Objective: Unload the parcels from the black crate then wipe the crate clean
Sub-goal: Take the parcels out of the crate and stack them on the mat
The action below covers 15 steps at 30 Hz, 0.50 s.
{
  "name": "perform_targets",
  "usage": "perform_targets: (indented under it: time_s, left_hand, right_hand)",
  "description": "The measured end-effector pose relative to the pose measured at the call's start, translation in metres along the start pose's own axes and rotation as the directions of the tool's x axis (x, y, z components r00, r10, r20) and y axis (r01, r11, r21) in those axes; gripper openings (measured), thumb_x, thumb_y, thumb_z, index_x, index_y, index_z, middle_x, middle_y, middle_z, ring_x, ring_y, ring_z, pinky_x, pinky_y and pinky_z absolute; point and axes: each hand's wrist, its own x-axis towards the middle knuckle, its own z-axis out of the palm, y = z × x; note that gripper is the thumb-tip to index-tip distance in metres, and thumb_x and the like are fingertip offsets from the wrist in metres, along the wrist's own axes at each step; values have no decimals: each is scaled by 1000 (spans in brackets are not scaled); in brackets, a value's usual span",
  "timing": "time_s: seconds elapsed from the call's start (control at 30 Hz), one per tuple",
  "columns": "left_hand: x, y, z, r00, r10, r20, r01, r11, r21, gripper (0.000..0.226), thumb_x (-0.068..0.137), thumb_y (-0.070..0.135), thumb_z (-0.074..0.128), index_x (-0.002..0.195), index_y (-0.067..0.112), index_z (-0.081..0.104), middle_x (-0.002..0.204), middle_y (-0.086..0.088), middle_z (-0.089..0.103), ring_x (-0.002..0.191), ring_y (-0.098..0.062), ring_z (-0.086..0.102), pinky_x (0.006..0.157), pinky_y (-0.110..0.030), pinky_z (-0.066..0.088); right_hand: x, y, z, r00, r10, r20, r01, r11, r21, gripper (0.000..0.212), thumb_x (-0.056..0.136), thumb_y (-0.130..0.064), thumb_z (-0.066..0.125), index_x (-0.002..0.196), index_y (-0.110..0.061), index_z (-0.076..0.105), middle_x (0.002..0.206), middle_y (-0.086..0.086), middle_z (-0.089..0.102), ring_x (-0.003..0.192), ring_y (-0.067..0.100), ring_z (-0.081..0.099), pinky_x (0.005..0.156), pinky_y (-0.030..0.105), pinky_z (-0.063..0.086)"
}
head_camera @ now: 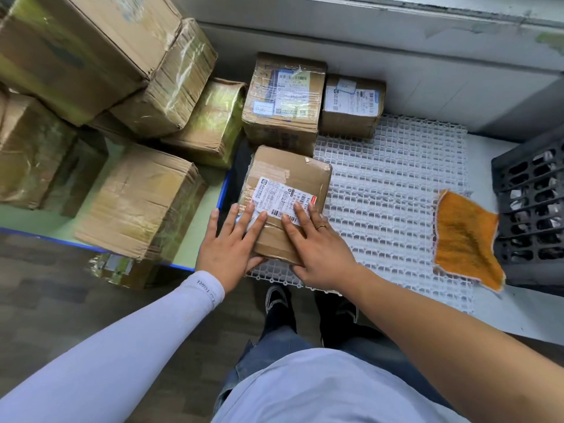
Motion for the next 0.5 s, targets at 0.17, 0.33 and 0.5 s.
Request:
perform_targets:
  time_s: [0.17, 0.33, 0.5]
  left_hand:
    - [10, -13, -3, 995, -60, 78, 58, 998, 16, 98, 96, 72, 40, 159, 28, -19, 173, -6, -6, 160, -33, 4, 124, -57, -5]
    - [26, -17, -10, 991, -76, 113, 74, 997, 20, 96, 97, 73, 36, 162, 28, -17, 173, -5, -12, 160, -33, -2, 124, -57, -8]
    - [27, -19, -10, 990, -60, 126, 61, 998, -4, 97, 96, 73, 38, 163, 27, -16, 173, -7, -12, 159, -35, -2, 123, -58, -8]
  right_hand:
    - [24, -9, -12, 1000, 24, 5, -24, 1000, 16, 106, 95, -49, 59, 160, -30, -22, 167, 3, -31, 156, 29, -20, 127, 44, 1]
    - [37, -10, -18, 997, 74, 8, -74, 997, 19, 106, 94, -42, 61, 161, -31, -20, 168, 1, -27, 157, 28, -19, 127, 44, 10]
    - [40, -12, -17, 995, 96, 29, -96, 995, 13, 107, 94, -41, 62, 160, -32, -22, 168, 1, -29, 156, 27, -20, 128, 44, 7]
